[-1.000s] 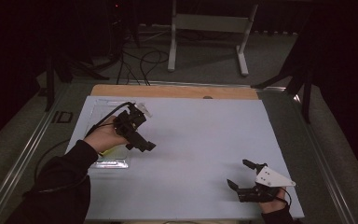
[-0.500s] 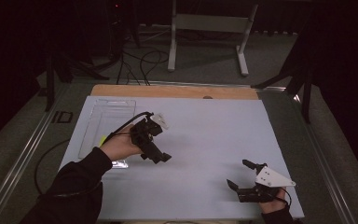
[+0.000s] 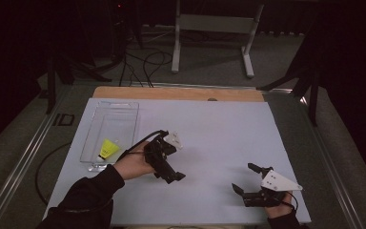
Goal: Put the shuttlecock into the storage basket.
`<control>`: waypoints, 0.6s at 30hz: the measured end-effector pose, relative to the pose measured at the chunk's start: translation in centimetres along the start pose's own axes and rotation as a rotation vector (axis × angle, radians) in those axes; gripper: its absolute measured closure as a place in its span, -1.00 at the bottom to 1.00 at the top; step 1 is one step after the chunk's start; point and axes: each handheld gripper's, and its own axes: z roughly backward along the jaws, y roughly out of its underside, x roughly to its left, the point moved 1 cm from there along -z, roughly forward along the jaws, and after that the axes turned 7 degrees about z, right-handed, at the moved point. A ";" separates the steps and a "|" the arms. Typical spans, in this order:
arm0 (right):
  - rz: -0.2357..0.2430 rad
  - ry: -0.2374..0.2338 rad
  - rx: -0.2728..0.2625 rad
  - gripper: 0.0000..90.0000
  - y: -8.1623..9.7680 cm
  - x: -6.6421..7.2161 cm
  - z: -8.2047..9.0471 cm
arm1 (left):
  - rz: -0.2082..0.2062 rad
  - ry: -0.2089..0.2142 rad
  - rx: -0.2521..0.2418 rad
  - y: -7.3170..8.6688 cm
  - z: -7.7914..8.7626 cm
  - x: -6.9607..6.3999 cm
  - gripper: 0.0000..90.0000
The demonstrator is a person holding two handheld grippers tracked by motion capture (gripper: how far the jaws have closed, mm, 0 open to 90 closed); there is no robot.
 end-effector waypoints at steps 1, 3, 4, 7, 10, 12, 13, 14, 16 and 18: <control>0.001 -0.001 -0.002 -0.80 0.0 0.0 0.0 | -0.004 -0.010 0.005 0.3 -0.4 -0.2 -1.00; -0.002 -0.003 -0.002 -0.80 0.0 0.0 0.0 | -0.016 -0.008 0.010 0.8 -0.8 -0.6 -1.00; -0.005 -0.003 0.000 -0.80 0.0 0.0 0.0 | -0.019 -0.006 0.008 1.0 -1.0 -0.8 -1.00; -0.003 -0.005 0.001 -0.80 0.0 0.0 0.0 | -0.017 0.002 -0.002 1.8 -1.3 -1.1 -1.00; -0.003 -0.005 0.001 -0.80 0.0 0.0 0.0 | -0.005 0.006 -0.006 2.7 -1.5 -1.3 -1.00; -0.004 -0.005 0.002 -0.80 0.0 0.0 0.0 | -0.004 0.003 -0.005 3.3 -1.4 -1.3 -1.00; -0.004 -0.004 0.001 -0.80 0.0 0.0 0.0 | 0.003 0.004 -0.008 3.7 -1.5 -1.4 -1.00; -0.005 -0.007 0.000 -0.80 0.0 0.0 0.0 | 0.004 -0.004 -0.008 4.0 -1.5 -1.5 -1.00; -0.002 -0.008 0.002 -0.80 0.0 0.0 0.0 | 0.008 0.000 -0.002 4.7 -1.4 -1.5 -1.00; -0.001 -0.005 0.002 -0.80 0.0 0.0 0.0 | 0.022 0.004 -0.004 5.4 -1.4 -1.6 -1.00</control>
